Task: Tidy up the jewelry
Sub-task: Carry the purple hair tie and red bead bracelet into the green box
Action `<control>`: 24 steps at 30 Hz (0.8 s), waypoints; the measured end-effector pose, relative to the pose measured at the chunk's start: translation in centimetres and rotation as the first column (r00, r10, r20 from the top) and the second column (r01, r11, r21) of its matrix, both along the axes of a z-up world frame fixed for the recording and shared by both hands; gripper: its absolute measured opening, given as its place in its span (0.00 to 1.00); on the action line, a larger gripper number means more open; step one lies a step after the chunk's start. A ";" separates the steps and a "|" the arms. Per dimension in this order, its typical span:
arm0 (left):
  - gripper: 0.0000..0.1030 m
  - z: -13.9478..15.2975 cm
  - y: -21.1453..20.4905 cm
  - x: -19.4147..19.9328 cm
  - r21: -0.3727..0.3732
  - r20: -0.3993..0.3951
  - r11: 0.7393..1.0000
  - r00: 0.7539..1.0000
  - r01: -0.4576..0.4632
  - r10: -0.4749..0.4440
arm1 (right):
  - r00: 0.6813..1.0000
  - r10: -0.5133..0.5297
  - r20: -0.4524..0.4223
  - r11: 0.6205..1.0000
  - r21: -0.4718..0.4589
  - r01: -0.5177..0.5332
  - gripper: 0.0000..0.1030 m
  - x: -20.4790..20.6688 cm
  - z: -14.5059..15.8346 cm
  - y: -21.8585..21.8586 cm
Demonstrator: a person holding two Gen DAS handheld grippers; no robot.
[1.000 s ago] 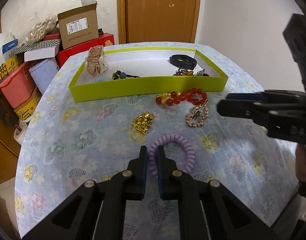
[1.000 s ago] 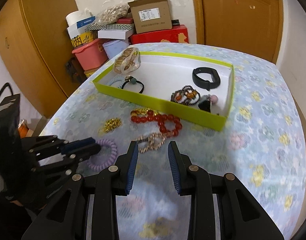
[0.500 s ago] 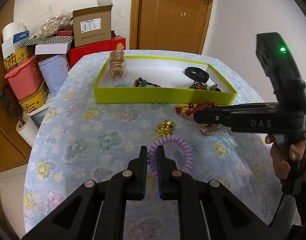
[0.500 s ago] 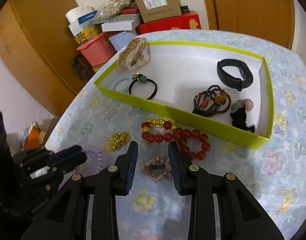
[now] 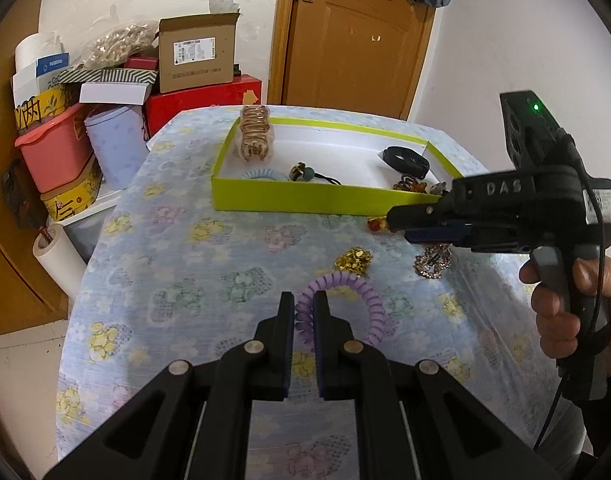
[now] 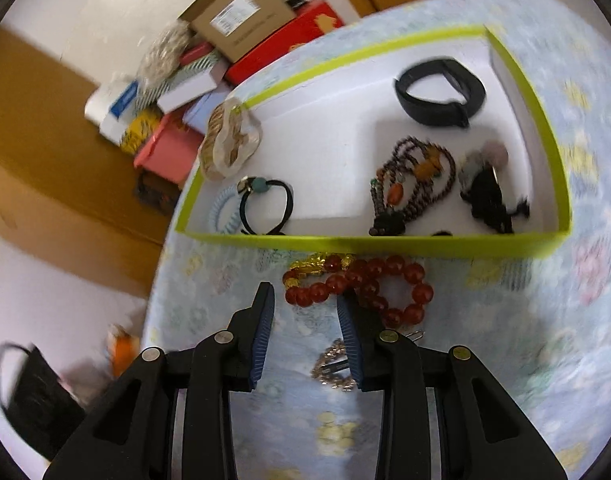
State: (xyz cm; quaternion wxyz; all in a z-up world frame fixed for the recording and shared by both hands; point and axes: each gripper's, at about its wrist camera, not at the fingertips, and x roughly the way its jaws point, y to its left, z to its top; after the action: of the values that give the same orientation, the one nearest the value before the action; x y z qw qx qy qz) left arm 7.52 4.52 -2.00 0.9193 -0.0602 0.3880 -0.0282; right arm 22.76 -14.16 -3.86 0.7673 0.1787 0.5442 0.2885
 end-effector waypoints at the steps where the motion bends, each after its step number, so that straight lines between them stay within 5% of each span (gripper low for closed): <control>1: 0.09 0.0 0.1 0.0 -0.001 0.000 1.000 1.000 -0.001 0.001 | 1.000 -0.020 -0.014 1.000 0.021 0.020 0.33 0.2 -0.1 -0.2; 7: 0.09 -0.1 0.5 -0.1 -0.008 0.003 1.000 1.000 -0.003 0.003 | 0.997 -0.080 -0.016 0.996 0.042 0.081 0.33 0.7 -0.2 -0.2; 11: 0.09 0.0 0.6 -0.3 -0.010 0.005 1.000 1.000 -0.005 0.005 | 0.997 -0.070 0.032 0.997 -0.043 0.071 0.10 0.3 0.0 0.7; 24: 0.09 1.6 0.4 -1.2 -0.014 0.031 1.000 0.999 -0.007 0.007 | 0.977 0.026 0.214 0.991 -0.131 0.002 0.10 -3.1 3.3 0.3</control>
State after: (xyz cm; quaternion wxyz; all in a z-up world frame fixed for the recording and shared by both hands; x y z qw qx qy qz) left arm 6.32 4.90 -0.39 0.9248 -0.0673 0.3733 -0.0286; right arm 19.63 -13.83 -0.52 0.8299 0.0925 0.4767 0.2746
